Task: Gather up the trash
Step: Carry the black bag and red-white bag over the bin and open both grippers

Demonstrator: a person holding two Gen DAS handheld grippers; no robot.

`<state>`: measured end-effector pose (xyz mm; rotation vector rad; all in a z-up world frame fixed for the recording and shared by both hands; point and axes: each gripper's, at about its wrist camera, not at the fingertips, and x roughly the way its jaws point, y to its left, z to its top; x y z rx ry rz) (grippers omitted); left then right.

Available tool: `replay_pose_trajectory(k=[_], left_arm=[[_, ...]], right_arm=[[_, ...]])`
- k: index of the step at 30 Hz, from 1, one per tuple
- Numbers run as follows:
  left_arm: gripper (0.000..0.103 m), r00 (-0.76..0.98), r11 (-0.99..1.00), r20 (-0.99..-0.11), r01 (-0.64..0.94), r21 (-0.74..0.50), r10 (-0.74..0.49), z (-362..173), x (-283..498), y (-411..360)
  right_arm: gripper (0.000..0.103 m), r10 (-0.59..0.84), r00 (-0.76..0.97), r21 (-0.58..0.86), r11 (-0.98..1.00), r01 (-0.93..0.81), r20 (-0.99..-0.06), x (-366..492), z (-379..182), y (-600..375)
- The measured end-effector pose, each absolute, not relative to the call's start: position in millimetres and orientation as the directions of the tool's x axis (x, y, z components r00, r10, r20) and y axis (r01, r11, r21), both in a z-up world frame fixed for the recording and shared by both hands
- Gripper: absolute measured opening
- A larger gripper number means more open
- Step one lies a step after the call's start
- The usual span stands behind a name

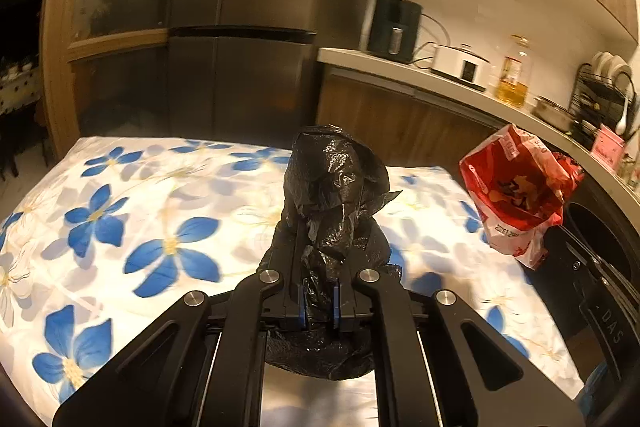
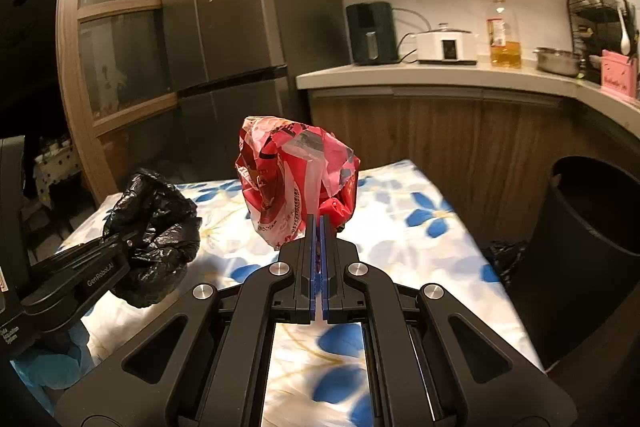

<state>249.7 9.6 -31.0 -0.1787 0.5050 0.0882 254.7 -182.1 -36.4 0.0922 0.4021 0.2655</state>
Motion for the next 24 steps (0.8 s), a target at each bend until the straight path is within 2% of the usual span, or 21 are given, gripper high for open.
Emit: replay_pose_trajectory(k=[24], left_arm=[[0.008,0.882,0.986,-0.442,0.136,-0.096,-0.165,-0.7,248.6,-147.2]], right_arm=[[0.002,0.066,0.950,0.158,0.987,-0.017,-0.307,211.2,-12.6,-314.9]])
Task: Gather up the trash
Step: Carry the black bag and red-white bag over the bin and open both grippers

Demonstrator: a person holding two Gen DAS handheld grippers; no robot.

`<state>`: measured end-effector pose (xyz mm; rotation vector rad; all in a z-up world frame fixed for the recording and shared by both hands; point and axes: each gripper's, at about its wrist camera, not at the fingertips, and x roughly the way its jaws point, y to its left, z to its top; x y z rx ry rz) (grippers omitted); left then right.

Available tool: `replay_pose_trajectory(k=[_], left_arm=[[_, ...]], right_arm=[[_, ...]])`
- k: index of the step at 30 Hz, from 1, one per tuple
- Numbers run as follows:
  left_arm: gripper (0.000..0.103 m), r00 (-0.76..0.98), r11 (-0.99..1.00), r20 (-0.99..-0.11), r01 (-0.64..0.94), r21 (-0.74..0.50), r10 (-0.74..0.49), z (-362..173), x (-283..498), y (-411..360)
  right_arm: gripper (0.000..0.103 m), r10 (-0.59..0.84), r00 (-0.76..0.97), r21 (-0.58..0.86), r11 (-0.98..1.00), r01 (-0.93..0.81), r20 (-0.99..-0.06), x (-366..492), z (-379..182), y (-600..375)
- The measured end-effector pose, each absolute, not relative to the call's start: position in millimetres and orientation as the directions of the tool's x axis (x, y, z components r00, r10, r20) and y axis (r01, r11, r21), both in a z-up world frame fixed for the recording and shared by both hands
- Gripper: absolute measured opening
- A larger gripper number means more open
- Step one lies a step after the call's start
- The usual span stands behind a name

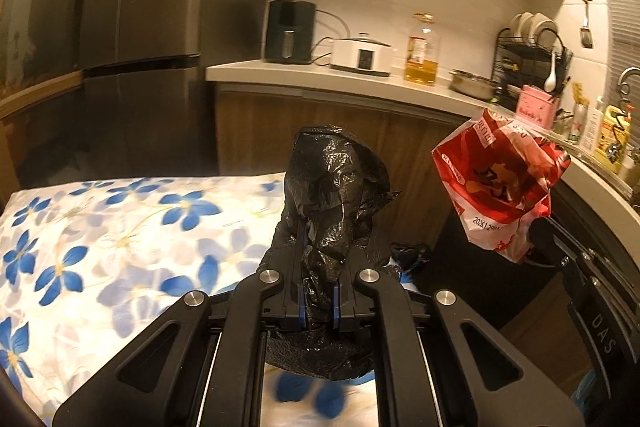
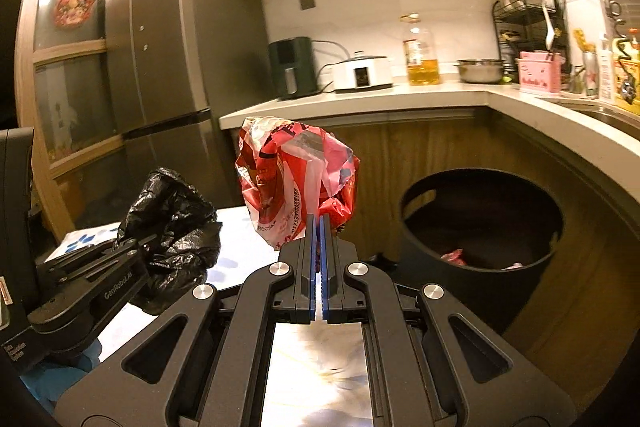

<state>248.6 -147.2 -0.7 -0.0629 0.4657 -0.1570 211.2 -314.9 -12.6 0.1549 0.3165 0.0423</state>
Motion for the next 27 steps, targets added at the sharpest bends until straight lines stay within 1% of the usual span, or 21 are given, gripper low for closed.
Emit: replay_pose_trajectory(k=[17,27], left_arm=[[0.008,0.867,0.940,-0.370,0.338,-0.056,-0.334,24.7,267.0,-263.2],[0.008,0.847,0.914,-0.354,0.399,-0.070,-0.397,25.3,288.3,-308.2]], right_arm=[[0.002,-0.111,0.954,0.176,0.971,0.164,-0.277,200.8,-3.0,-415.0],[0.002,-0.172,0.943,0.192,0.953,0.232,-0.286,213.9,-4.4,-455.1]])
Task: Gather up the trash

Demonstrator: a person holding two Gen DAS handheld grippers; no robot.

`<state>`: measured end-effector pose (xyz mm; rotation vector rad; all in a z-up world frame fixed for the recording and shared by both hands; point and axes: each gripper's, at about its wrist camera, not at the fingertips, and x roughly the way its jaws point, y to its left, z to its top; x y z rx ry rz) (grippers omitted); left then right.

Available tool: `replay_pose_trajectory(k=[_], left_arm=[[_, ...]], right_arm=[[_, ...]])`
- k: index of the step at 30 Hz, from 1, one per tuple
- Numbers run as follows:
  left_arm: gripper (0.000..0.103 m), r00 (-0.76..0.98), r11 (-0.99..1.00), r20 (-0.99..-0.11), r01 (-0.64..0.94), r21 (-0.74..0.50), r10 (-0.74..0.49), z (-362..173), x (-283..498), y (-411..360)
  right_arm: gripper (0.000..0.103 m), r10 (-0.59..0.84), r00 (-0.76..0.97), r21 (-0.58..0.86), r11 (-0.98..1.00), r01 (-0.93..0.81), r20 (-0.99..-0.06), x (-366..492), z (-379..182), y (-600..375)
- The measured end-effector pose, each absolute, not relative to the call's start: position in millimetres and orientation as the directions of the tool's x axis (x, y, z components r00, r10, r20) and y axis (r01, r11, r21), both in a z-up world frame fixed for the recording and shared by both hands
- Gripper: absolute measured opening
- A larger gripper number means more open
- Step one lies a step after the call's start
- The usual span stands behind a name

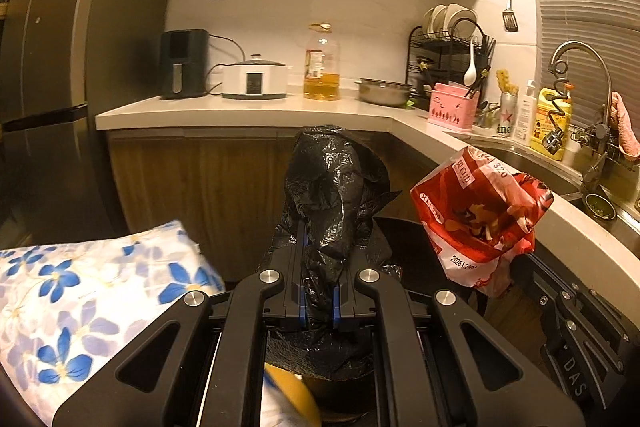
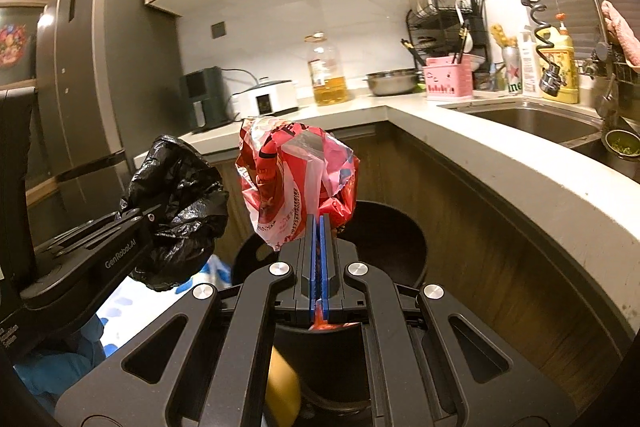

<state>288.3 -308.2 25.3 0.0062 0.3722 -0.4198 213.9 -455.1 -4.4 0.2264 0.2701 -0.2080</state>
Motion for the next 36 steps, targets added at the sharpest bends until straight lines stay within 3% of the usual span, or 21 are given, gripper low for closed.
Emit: replay_pose_trajectory(k=[18,21,23,29,32,35,36], left_arm=[[0.014,0.789,0.869,-0.384,0.488,-0.082,-0.479,5.2,316.5,-345.6],[0.025,0.791,0.872,-0.390,0.483,-0.076,-0.472,2.2,318.3,-346.8],[0.040,0.787,0.871,-0.389,0.483,-0.094,-0.479,1.4,320.8,-344.1],[0.057,0.793,0.878,-0.386,0.462,-0.123,-0.471,0.7,323.9,-335.0],[0.069,0.803,0.888,-0.386,0.443,-0.125,-0.455,0.3,322.5,-329.6],[0.083,0.818,0.903,-0.387,0.414,-0.117,-0.426,-0.2,318.0,-319.1],[0.085,0.823,0.907,-0.387,0.406,-0.111,-0.416,0.1,316.6,-316.5]], right_arm=[[0.002,-0.206,0.921,0.202,0.938,0.283,-0.331,245.4,-14.8,-487.1],[0.004,-0.204,0.918,0.204,0.937,0.284,-0.340,249.0,-17.6,-490.1],[0.004,-0.205,0.915,0.205,0.936,0.287,-0.348,251.7,-19.6,-491.5],[0.004,-0.201,0.907,0.213,0.932,0.293,-0.370,256.2,-23.7,-495.2],[0.016,-0.202,0.904,0.211,0.932,0.296,-0.378,255.1,-24.6,-494.4],[0.039,-0.203,0.901,0.208,0.932,0.298,-0.383,252.0,-24.4,-492.6],[0.052,-0.204,0.900,0.207,0.931,0.299,-0.385,251.2,-24.5,-491.7]])
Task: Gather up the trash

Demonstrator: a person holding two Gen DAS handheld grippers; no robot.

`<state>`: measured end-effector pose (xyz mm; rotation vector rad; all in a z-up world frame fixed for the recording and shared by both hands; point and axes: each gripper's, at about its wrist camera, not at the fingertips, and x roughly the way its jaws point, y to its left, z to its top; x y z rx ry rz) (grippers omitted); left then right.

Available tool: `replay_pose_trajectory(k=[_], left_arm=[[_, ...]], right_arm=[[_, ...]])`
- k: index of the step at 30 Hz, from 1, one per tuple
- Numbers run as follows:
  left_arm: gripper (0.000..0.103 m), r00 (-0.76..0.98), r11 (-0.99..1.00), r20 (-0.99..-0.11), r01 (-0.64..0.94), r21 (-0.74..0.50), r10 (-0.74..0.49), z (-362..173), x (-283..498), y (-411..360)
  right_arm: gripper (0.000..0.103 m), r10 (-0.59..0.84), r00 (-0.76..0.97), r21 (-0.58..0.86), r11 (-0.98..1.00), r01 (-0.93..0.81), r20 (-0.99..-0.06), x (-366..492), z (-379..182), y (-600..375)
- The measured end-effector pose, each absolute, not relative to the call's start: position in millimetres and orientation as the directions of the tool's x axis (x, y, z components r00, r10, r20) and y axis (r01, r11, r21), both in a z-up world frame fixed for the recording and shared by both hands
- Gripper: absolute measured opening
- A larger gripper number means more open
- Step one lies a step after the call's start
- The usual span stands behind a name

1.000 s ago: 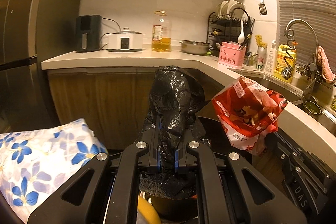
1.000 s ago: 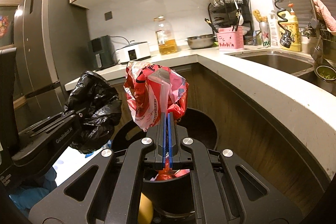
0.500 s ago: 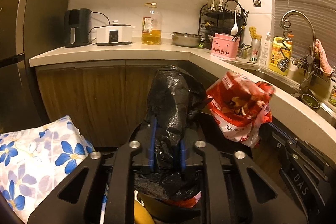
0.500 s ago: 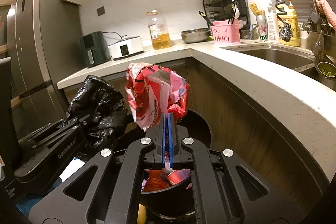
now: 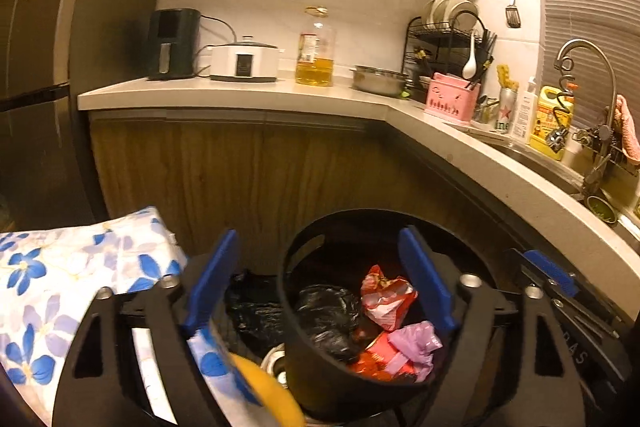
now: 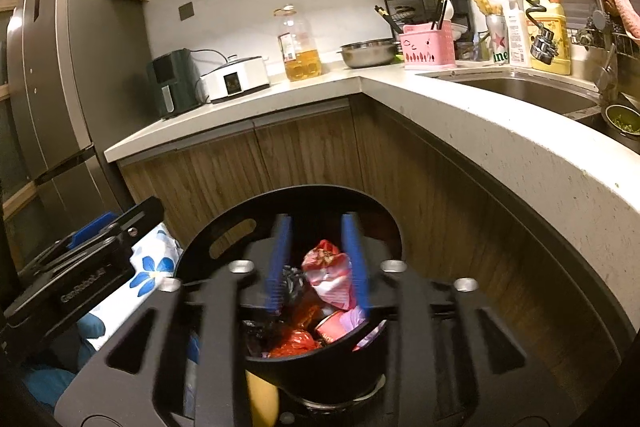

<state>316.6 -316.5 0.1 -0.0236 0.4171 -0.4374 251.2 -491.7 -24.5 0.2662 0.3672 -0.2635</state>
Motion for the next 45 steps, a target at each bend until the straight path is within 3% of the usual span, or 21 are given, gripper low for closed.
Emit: replay_pose_trajectory(k=[4,5,9,25,45], left_arm=[[0.092,0.851,0.934,-0.393,0.348,-0.074,-0.348,1.0,308.7,-299.6],[0.096,0.857,0.941,-0.397,0.330,-0.068,-0.330,0.2,305.8,-293.0],[0.097,0.869,0.957,-0.407,0.286,-0.050,-0.281,-1.7,294.0,-273.3],[0.097,0.896,0.972,-0.383,0.232,-0.027,-0.225,2.7,226.6,-210.6],[0.097,0.909,0.981,-0.371,0.190,-0.038,-0.191,-0.2,130.9,-138.8]], right_arm=[[0.076,-0.205,0.895,0.189,0.936,0.298,-0.397,246.1,-25.2,-483.5],[0.078,-0.205,0.894,0.181,0.938,0.296,-0.399,244.6,-25.2,-480.8],[0.089,-0.211,0.887,0.154,0.943,0.295,-0.410,237.4,-23.9,-468.1],[0.094,-0.281,0.872,0.015,0.950,0.313,-0.402,184.9,-16.7,-401.0],[0.097,-0.273,0.887,0.004,0.955,0.296,-0.372,89.8,-8.2,-332.7]])
